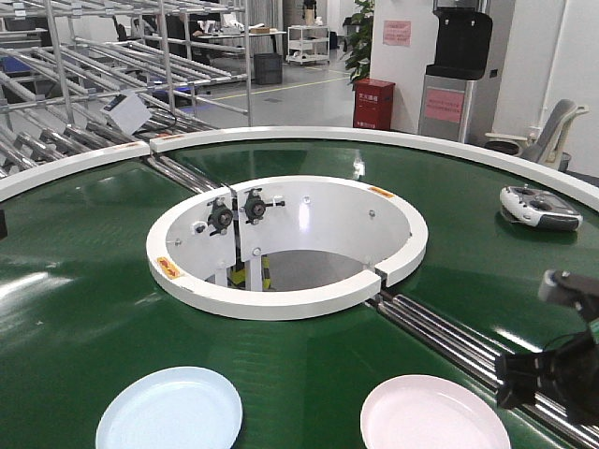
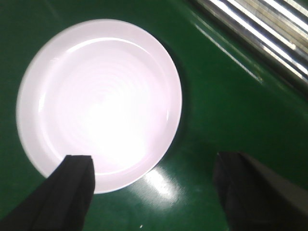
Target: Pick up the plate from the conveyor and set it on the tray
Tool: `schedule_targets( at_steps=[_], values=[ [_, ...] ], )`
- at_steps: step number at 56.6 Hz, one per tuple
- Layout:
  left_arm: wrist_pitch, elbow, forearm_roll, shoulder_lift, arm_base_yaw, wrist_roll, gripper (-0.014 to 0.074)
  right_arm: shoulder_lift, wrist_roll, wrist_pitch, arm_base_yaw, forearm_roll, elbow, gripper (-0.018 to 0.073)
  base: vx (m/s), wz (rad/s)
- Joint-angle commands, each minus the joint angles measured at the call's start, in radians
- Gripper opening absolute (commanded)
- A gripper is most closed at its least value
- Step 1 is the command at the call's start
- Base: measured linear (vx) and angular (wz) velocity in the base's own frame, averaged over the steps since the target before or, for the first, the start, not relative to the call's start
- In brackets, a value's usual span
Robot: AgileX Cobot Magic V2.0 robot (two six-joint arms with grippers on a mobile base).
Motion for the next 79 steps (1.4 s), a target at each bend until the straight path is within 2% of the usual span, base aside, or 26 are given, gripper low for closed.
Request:
schedule_targets(
  at_steps=[1, 18, 38, 44, 48, 50, 53, 55, 65, 74, 79],
  values=[
    [-0.065, -0.035, -0.007, -0.005, 0.002, -0.002, 0.0524, 0.041, 0.008, -0.067, -0.008, 0.011, -0.05, 0.0542, 0.0, 0.0],
    [-0.06, -0.035, -0.006, -0.004, 0.002, -0.001, 0.0524, 0.267, 0.008, -0.081, -0.008, 0.016, -0.158, 0.0495, 0.0, 0.0],
    [-0.06, -0.035, -0.006, -0.004, 0.002, 0.0, 0.0524, 0.38, 0.008, -0.122, -0.007, 0.029, -0.174, 0.0486, 0.0, 0.0],
    [-0.06, -0.035, -0.006, -0.004, 0.002, 0.0, 0.0524, 0.384, 0.008, -0.125, -0.007, 0.03, -0.174, 0.0393, 0.0, 0.0],
    [-0.06, -0.035, -0.006, -0.004, 0.002, 0.0, 0.0524, 0.384, 0.008, -0.124, -0.007, 0.027, -0.174, 0.0259, 0.0, 0.0],
    [-0.06, -0.035, -0.006, -0.004, 0.002, 0.001, 0.0524, 0.384, 0.008, -0.121, -0.007, 0.027, -0.174, 0.0146, 0.0, 0.0],
    [-0.06, -0.035, -0.006, -0.004, 0.002, 0.001, 0.0524, 0.384, 0.008, -0.118, -0.007, 0.026, -0.174, 0.0032, 0.0, 0.0],
    [-0.06, -0.035, -0.006, -0.004, 0.002, 0.001, 0.0524, 0.384, 0.008, -0.118, -0.007, 0.026, -0.174, -0.0017, 0.0, 0.0],
    [-0.038, -0.035, -0.007, -0.004, 0.002, -0.01, 0.0524, 0.381, 0.008, -0.096, -0.007, 0.026, -0.174, -0.0013, 0.0, 0.0],
    [0.066, -0.061, -0.004, 0.019, 0.003, -0.135, 0.0524, 0.381, -0.015, -0.068, -0.007, 0.026, -0.174, -0.0013, 0.0, 0.0],
    [0.15, -0.116, 0.006, 0.077, 0.003, -0.165, 0.0524, 0.381, -0.019, -0.053, -0.007, 0.026, -0.174, -0.0013, 0.0, 0.0]
  ],
)
